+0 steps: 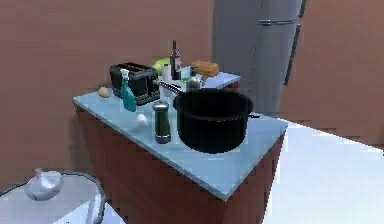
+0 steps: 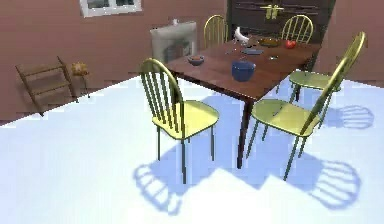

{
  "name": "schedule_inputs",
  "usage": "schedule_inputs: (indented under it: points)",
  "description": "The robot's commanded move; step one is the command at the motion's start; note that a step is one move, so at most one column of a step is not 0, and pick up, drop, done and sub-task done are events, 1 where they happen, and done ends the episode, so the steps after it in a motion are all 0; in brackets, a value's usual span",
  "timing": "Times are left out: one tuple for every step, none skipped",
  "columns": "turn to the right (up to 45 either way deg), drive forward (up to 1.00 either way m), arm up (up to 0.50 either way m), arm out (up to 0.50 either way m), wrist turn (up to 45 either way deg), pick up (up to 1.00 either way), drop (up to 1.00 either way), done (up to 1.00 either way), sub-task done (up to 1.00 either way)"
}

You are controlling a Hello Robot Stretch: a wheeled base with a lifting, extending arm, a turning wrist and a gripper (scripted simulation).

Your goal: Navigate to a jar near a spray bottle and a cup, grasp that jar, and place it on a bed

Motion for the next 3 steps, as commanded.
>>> schedule_inputs:
  points:
    - [-45.0, 0.00, 0.00, 0.00, 0.0, 0.00, 0.00, 0.00, 0.00]
    - [-45.0, 0.00, 0.00, 0.00, 0.0, 0.00, 0.00, 0.00, 0.00]
    - [-6.0, 0.00, 0.00, 0.00, 0.0, 0.00, 0.00, 0.00, 0.00]
